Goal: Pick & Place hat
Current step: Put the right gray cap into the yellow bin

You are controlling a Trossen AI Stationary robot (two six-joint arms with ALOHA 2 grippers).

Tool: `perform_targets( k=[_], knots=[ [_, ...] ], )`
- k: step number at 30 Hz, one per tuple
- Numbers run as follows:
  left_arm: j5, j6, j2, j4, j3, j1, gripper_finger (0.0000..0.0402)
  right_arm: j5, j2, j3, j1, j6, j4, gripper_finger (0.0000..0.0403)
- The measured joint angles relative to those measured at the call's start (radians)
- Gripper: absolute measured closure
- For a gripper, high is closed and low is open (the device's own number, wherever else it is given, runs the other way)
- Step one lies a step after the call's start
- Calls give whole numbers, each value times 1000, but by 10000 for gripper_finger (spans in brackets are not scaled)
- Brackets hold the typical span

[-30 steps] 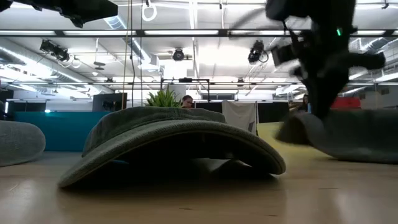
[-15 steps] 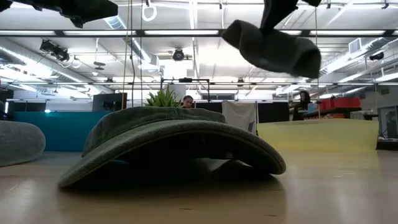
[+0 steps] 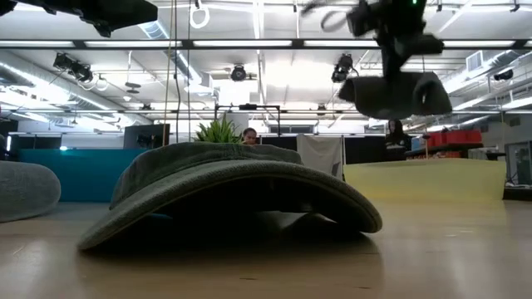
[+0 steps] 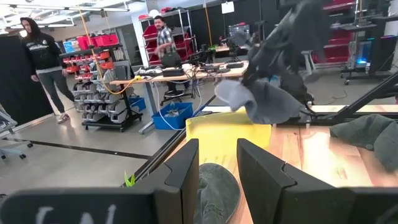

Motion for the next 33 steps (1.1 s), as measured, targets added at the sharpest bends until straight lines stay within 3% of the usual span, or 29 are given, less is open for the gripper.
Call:
perform_targets(
  k=[13,26,28,33],
  knots=[
    [0,2,0,0,0,0,289,-45,0,-313,-103,-144,262,401],
    [0,2,0,0,0,0,289,-43,0,-337,-126,-316,449,401],
    [0,2,0,0,0,0,289,-6,1,-337,-139,-335,431,401],
    [0,1,0,-1,0,0,289,224,1,-337,-177,-342,399,401]
  ],
)
